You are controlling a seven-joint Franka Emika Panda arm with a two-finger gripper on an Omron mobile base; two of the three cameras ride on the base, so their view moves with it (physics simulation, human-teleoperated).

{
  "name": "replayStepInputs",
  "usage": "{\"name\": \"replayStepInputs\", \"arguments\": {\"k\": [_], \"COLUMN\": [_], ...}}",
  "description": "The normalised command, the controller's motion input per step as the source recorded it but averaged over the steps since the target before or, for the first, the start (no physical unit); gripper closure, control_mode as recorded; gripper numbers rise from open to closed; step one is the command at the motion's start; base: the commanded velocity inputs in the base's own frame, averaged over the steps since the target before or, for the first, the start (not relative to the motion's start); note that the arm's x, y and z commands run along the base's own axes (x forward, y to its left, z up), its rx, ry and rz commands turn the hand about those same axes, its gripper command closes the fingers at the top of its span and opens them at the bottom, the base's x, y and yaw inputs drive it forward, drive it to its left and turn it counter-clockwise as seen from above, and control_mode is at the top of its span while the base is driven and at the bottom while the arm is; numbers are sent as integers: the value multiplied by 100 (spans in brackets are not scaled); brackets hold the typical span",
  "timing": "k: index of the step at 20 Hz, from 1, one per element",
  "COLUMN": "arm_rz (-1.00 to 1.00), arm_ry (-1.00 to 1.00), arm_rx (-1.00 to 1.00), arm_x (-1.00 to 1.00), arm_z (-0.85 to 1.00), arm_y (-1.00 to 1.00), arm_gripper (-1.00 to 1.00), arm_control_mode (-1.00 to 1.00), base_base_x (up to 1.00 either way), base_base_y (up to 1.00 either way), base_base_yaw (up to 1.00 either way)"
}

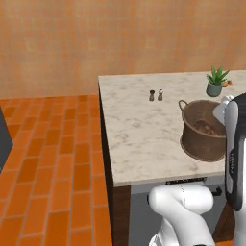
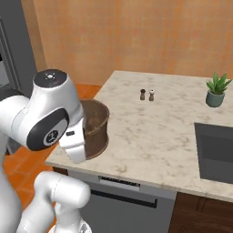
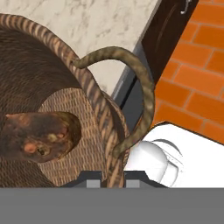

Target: Open the cabinet, pick up the bread from the cabinet and place it in the basket. Then move the basket to the dining counter.

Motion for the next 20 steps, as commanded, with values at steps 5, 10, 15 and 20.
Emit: {"name": "replayStepInputs", "arguments": {"k": [5,10,15,20], "arm_rz": [0,0,0,0], "arm_ry": [12,11,0,1], "arm_rx": [0,0,0,0], "arm_x": [99,100,100,100], "arm_z": [-40,-65,-50,-51], "arm_y": [-42,-26,-6,0], "arm_gripper": [100,100,100,100], "arm_control_mode": [-100,-100,-100,-100], "base_base_x": [0,0,0,0], "base_base_y": [0,0,0,0], "base_base_yaw": [0,0,0,0]}}
